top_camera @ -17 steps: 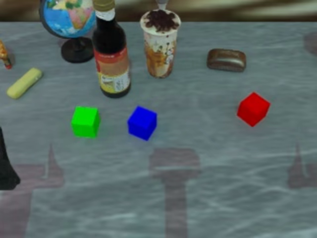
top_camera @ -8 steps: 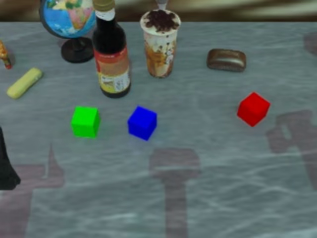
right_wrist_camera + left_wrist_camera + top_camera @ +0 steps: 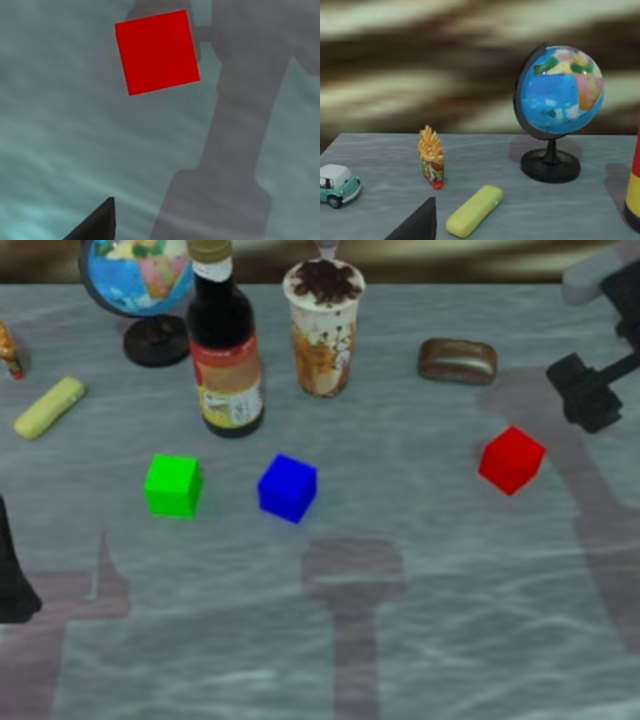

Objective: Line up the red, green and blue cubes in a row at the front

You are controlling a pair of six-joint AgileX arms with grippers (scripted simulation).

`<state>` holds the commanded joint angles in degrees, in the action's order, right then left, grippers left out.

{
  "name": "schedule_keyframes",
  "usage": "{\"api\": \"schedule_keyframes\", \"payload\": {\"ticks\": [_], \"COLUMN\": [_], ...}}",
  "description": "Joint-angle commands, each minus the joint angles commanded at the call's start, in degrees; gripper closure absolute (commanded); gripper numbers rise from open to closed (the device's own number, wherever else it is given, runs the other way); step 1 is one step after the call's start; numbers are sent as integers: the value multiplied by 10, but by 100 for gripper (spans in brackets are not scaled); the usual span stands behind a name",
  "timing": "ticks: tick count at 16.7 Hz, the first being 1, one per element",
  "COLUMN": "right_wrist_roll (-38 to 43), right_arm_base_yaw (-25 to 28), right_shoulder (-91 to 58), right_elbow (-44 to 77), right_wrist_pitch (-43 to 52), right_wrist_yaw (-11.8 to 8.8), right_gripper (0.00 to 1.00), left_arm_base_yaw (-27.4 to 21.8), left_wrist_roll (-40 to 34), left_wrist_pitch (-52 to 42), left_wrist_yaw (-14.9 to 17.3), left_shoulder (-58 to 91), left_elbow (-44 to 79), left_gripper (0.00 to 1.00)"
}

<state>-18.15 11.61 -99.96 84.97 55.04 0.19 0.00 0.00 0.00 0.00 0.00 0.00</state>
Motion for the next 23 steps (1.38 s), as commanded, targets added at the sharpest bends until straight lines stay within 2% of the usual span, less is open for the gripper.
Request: {"api": "schedule_keyframes", "payload": {"ticks": [5, 10, 18, 23], "right_wrist_roll": [-44, -67, -69, -68], "right_arm_base_yaw": [29, 44, 43, 45], "right_shoulder": [-225, -340, -349, -377], "right_elbow": [208, 330, 327, 251], "right_wrist_pitch": [127, 186, 179, 68], "right_wrist_yaw": [0, 1, 1, 1], "right_gripper": [0, 0, 0, 0], "left_arm_base_yaw": [0, 0, 0, 0], "left_wrist_roll": [0, 0, 0, 0], "left_wrist_pitch": [0, 0, 0, 0], "left_wrist_yaw": [0, 0, 0, 0], "left_shoulder": [0, 0, 0, 0], "left_elbow": [0, 0, 0, 0], "left_gripper": [0, 0, 0, 0]}}
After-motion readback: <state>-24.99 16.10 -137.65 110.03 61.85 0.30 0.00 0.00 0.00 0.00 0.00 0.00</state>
